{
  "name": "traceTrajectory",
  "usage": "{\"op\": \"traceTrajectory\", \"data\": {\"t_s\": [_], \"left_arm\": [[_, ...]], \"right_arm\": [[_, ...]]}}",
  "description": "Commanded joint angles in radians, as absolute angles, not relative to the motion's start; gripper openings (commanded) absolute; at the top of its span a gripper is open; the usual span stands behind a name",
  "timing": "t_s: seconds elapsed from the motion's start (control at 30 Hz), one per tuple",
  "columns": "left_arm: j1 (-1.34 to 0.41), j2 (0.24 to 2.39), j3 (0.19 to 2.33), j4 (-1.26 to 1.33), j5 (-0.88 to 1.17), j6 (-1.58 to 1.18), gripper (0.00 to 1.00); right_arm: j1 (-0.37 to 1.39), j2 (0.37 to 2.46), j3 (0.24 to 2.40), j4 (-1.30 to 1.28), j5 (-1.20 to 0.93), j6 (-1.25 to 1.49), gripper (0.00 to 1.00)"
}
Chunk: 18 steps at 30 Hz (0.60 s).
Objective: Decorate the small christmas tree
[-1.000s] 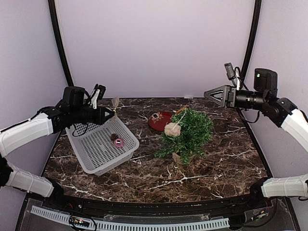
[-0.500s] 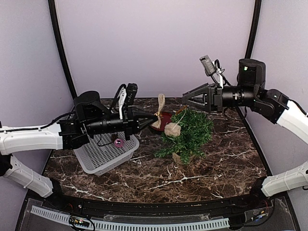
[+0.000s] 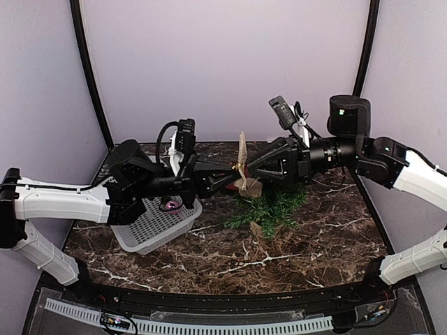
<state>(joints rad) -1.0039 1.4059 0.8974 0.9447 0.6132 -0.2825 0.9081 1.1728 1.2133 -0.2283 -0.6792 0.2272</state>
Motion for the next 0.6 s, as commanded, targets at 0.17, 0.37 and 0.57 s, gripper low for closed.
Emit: {"op": "traceTrajectory", "data": {"t_s": [0.17, 0.37, 0.57], "left_arm": [[-1.020, 1.444, 0.944, 1.016, 0.680, -0.324, 0.00], [-1.020, 1.458, 0.948, 1.025, 0.679, -0.335, 0.00], [-1.020, 1.466, 0.950, 1.029, 0.685, -0.351, 0.00]], "right_arm": [[0.944, 1.175, 1.261, -0.184, -0.682, 0.183, 0.32], [0.958, 1.174, 1.268, -0.209, -0.703, 0.157, 0.29], [0.960, 1.150, 1.254, -0.199, -0.696, 0.153, 0.33]]}}
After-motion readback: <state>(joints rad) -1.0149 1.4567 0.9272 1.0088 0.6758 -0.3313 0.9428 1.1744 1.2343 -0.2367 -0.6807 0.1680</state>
